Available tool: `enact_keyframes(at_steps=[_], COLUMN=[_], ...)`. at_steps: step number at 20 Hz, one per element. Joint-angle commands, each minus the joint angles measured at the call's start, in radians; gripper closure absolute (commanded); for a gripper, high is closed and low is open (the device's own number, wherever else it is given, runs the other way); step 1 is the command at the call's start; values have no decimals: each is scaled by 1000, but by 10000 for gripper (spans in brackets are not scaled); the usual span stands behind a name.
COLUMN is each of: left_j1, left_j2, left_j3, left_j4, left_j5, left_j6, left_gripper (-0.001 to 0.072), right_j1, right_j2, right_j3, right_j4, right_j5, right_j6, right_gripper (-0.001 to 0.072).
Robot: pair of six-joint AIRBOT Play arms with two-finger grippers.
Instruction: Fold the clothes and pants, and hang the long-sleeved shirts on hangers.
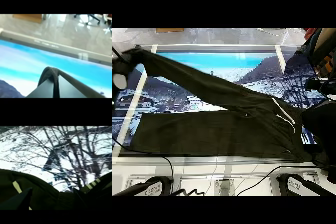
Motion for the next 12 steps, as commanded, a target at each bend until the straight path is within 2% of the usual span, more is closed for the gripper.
enact_keyframes(at_steps=[1, 3, 5, 12], left_j1=[44, 90, 129, 179], left_j2=[14, -25, -76, -279], left_j3=[54, 29, -19, -119], left_j4=[16, 64, 94, 93], left_j5=[-283, -479, -587, -685], left_j6=[117, 117, 142, 161], left_gripper=[689, 688, 688, 688], right_j1=[0, 0, 0, 0], right_j2=[0, 0, 0, 0], right_j3=[0, 0, 0, 0], right_j4=[-3, -2, -2, -2], right_j5=[-12, -12, -11, -13], right_j6=[0, 0, 0, 0], right_gripper=[152, 152, 153, 152])
